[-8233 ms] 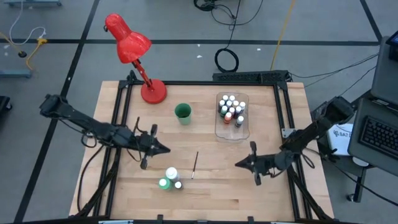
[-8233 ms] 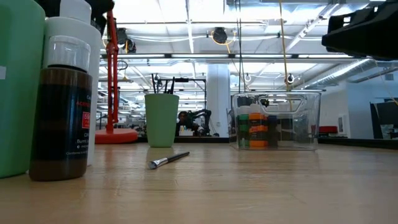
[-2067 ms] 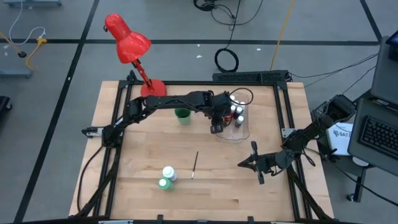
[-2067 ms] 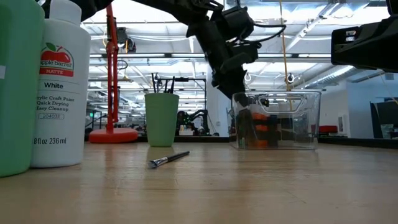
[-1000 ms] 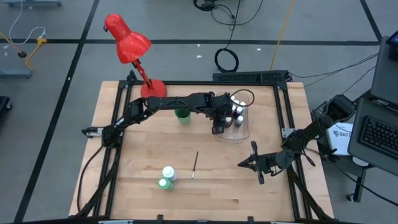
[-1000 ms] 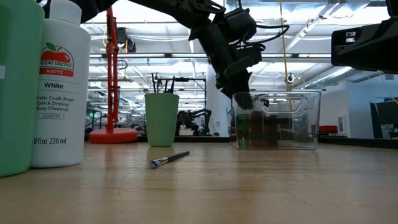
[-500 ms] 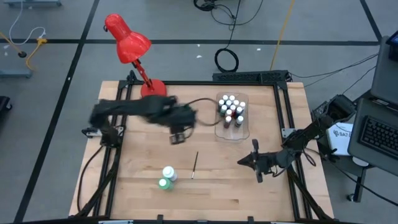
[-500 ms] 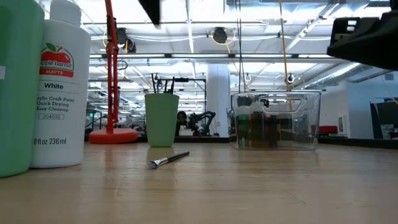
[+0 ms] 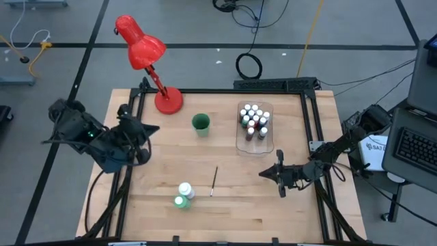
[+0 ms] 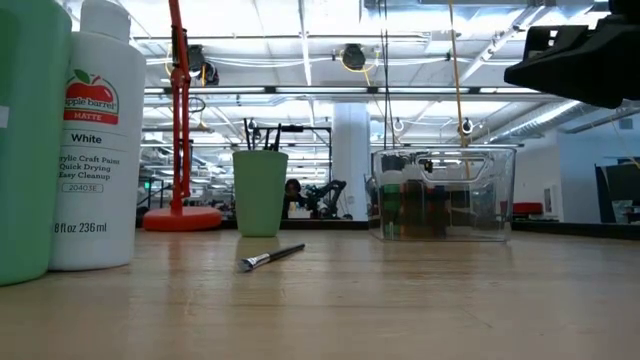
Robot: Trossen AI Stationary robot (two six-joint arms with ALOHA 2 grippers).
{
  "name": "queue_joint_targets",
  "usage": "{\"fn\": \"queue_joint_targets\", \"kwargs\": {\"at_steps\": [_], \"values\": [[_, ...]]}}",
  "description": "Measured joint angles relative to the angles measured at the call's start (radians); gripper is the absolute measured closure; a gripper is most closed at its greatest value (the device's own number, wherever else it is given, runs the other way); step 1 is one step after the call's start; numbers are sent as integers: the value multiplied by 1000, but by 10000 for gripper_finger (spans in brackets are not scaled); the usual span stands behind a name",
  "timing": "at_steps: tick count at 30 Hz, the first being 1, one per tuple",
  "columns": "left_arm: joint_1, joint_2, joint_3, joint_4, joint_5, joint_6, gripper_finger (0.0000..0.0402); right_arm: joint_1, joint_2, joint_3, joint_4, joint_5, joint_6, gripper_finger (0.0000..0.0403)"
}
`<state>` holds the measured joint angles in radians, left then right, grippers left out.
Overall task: Pick & Place Paint Supplies
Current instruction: Put the black paint brush into the cup
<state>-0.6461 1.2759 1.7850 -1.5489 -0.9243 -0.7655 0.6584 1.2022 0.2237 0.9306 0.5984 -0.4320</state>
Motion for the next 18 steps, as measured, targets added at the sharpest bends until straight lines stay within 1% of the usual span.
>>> {"fn": "queue_joint_targets", "kwargs": {"at_steps": [3, 8, 11, 14, 16, 18], "values": [[-6, -84, -131, 4, -19, -68, 399, -5, 0, 0, 0, 0, 0, 399], [18, -195, -317, 43, -62, -168, 392, -4, 0, 0, 0, -1, 0, 399], [24, -248, -429, 140, -64, -162, 399, -4, 0, 0, 0, 0, 0, 399], [23, -291, -532, 264, -64, -116, 395, -4, 0, 0, 0, -1, 1, 399], [23, -313, -602, 361, -64, -93, 391, -4, 0, 0, 0, -1, 4, 399], [23, -333, -674, 488, -61, -36, 390, -4, 0, 0, 0, -1, 9, 399]]}}
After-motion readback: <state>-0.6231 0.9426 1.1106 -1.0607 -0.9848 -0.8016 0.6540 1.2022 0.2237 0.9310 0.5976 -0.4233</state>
